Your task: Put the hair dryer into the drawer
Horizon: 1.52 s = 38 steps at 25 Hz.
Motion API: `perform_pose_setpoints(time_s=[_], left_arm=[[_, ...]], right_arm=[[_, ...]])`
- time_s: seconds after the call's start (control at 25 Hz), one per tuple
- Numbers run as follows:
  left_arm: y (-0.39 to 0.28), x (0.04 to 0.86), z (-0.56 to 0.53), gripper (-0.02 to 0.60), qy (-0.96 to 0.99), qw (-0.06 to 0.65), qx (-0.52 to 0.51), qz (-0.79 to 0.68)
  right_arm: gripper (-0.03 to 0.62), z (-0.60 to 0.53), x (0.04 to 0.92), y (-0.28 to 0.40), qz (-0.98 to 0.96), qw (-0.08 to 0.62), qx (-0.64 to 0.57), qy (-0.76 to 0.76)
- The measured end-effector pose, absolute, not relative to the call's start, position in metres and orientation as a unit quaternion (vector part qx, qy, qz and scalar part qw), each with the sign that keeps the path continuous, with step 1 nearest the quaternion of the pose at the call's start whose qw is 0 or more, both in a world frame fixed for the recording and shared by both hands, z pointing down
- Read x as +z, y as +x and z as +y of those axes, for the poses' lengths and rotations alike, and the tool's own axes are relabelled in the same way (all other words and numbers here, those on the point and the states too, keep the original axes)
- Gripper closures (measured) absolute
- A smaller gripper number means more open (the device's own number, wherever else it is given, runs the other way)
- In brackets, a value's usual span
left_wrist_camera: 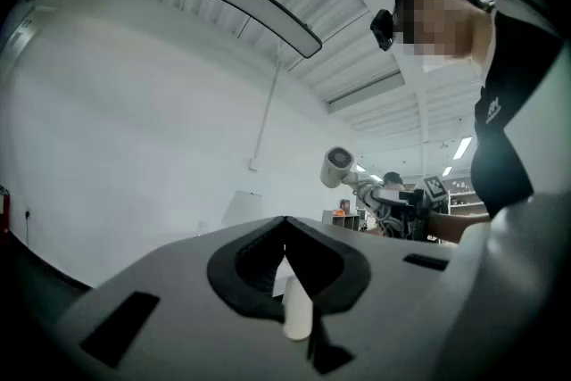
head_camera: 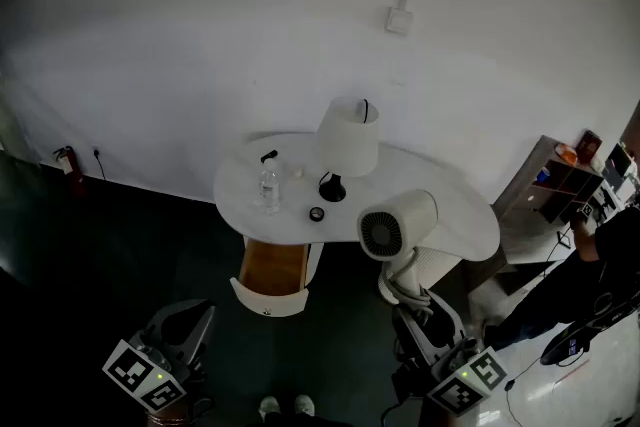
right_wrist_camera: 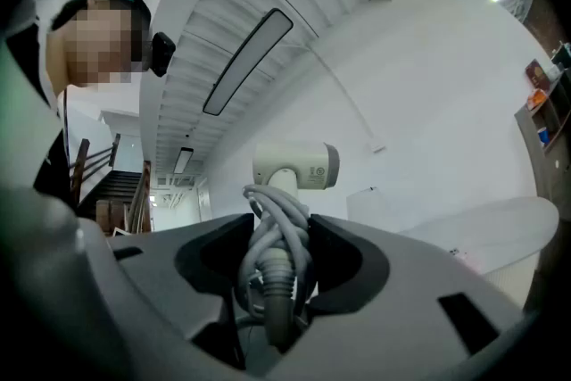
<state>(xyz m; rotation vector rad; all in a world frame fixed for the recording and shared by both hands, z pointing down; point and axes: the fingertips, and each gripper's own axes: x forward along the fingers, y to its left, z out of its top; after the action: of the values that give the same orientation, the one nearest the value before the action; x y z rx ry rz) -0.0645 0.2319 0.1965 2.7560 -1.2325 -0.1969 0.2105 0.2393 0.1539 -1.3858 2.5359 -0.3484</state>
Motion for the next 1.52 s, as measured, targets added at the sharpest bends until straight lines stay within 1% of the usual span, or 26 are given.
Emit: perform_pose_setpoints(time_s=[0.36,0.48,0.72,0.92,1.2,1.36,1.52], left_arm=[[-0.059,0.202,0.231,0.574,0.909,0.066,-0.063,-0.407],[-0.057,0.204,0.232,0.574,0.908,0.067,-0.062,-0.408],[-0.054,0.203,0.234,0.574,0.906,0.069,-0.063,-0.412],[-0.051,0.209,0.239,0.574,0.902,0.069,-0.057,-0.423],[-0.041,0.215,0.247,0.574,0.889,0.063,-0.054,-0.451],[-0.031,0.221,0.255,0.574,0.887,0.073,-0.048,-0.454],[-0.014,0.227,0.26,0.574,0.886,0.078,-0.047,-0.455]], right_arm=[[0.382,0.236,0.157,0.212,0.866,0.124,-0.129,-0.467],[0.382,0.236,0.151,0.209,0.867,0.139,-0.136,-0.459],[0.382,0.234,0.152,0.21,0.872,0.137,-0.144,-0.448],[0.382,0.229,0.164,0.218,0.878,0.109,-0.14,-0.444],[0.382,0.223,0.171,0.229,0.895,0.087,-0.095,-0.428],[0.382,0.225,0.185,0.226,0.902,0.077,-0.115,-0.409],[0.382,0.224,0.198,0.222,0.91,0.048,-0.119,-0.393]])
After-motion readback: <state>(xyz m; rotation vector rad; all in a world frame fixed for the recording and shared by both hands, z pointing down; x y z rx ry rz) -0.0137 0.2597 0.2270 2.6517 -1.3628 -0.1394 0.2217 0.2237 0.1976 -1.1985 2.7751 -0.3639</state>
